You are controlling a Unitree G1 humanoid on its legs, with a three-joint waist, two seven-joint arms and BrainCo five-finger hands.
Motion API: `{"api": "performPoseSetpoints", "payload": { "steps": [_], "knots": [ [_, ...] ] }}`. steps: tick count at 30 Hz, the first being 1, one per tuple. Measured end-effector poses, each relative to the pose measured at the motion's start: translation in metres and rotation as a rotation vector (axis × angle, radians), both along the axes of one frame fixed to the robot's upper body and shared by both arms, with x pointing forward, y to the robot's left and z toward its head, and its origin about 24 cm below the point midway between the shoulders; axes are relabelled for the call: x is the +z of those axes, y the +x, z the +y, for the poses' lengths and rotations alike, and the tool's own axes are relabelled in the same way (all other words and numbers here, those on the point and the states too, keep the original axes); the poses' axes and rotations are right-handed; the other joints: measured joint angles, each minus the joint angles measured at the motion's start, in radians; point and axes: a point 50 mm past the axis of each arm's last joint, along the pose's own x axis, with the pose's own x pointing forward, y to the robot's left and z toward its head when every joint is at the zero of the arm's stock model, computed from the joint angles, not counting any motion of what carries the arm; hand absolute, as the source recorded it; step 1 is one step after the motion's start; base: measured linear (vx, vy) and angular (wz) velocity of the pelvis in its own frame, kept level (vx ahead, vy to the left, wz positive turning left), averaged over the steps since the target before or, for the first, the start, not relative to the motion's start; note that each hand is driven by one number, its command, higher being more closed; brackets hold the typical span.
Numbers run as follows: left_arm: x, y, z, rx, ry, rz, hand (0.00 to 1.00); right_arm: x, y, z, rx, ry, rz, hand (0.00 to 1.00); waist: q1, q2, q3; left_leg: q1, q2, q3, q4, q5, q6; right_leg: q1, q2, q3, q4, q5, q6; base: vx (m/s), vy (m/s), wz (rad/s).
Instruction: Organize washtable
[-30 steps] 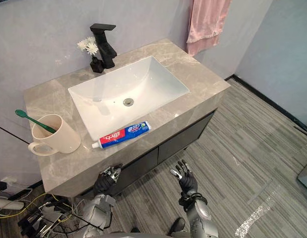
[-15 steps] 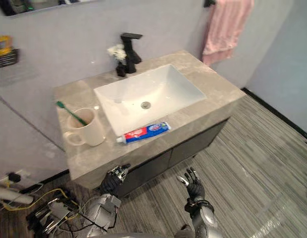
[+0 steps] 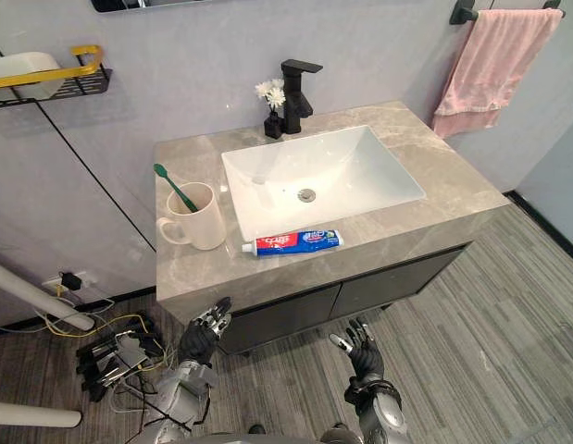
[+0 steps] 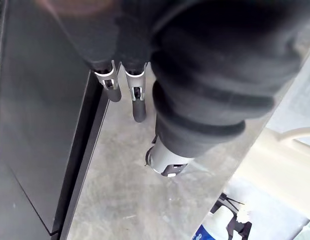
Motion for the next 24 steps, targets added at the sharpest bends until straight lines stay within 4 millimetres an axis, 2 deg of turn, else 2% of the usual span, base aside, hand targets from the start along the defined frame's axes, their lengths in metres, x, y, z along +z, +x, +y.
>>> {"api": "performPoseSetpoints", "payload": {
  "steps": [8,10,11,14,18,20,22,23,24],
  "knots": [
    [0.004,0.01,0.0,-0.034,0.027,-0.026,0.0,0.0,0.0,0.007,0.036,0.023,-0.01,0.0,-0.014,-0.008,-0.003,-0.057,-0.013,-0.107,-0.012,0.048,0.003,0.034,0.001,-0.105,-0.068,0.028,-0.014,0.01,-0.01,0.42],
    [0.004,0.009,-0.001,-0.037,0.027,-0.025,0.0,0.0,0.0,0.009,0.053,0.029,-0.015,0.0,-0.011,-0.01,-0.004,-0.046,-0.017,-0.143,-0.043,0.077,-0.001,0.055,0.002,-0.144,-0.078,0.028,-0.015,-0.04,-0.029,0.51],
    [-0.008,-0.005,0.001,-0.056,0.043,0.039,0.0,0.002,0.006,0.02,0.088,0.057,-0.028,0.0,0.0,-0.011,-0.022,0.002,0.0,-0.176,-0.166,0.155,-0.022,0.058,0.036,-0.152,-0.103,0.041,-0.022,-0.02,-0.012,0.16],
    [-0.008,-0.005,0.001,-0.056,0.043,0.039,0.0,0.002,0.006,0.02,0.088,0.057,-0.028,0.0,0.0,-0.011,-0.022,0.002,0.0,-0.175,-0.166,0.155,-0.022,0.058,0.036,-0.152,-0.103,0.041,-0.022,0.0,0.0,-0.02],
    [-0.008,-0.003,0.011,-0.005,0.05,0.037,0.0,0.003,0.011,0.02,0.077,0.071,-0.034,0.0,0.001,-0.011,-0.022,-0.008,0.016,-0.135,-0.166,0.155,-0.024,0.05,0.033,-0.164,-0.126,0.055,-0.024,-0.01,0.003,-0.14],
    [-0.007,-0.002,0.022,0.052,0.054,0.032,0.0,0.002,0.01,0.017,0.039,0.103,-0.029,0.0,0.003,-0.014,-0.023,-0.015,0.027,-0.116,-0.166,0.151,-0.028,0.046,0.026,-0.22,-0.128,0.048,-0.032,-0.01,-0.017,-0.2],
    [-0.006,-0.003,0.035,0.111,0.065,0.035,0.0,0.002,0.01,0.013,-0.006,0.128,-0.021,0.0,0.034,-0.02,-0.026,-0.031,0.043,-0.059,-0.156,0.123,-0.033,0.034,0.001,-0.319,-0.1,0.052,-0.032,0.02,-0.01,-0.51],
    [-0.006,-0.004,0.048,0.166,0.08,0.038,0.0,0.003,0.013,0.01,-0.056,0.157,-0.024,0.0,0.034,-0.027,-0.027,-0.054,0.065,0.023,-0.116,0.088,-0.032,0.031,-0.016,-0.386,-0.091,0.063,-0.02,0.03,-0.013,-0.19],
    [-0.006,-0.004,0.051,0.182,0.084,0.039,0.0,0.003,0.013,0.007,-0.079,0.162,-0.025,0.0,0.022,-0.027,-0.027,-0.064,0.082,0.081,-0.096,0.079,-0.034,0.032,-0.017,-0.4,-0.089,0.065,-0.016,0.09,-0.023,0.14]
  ]
}}
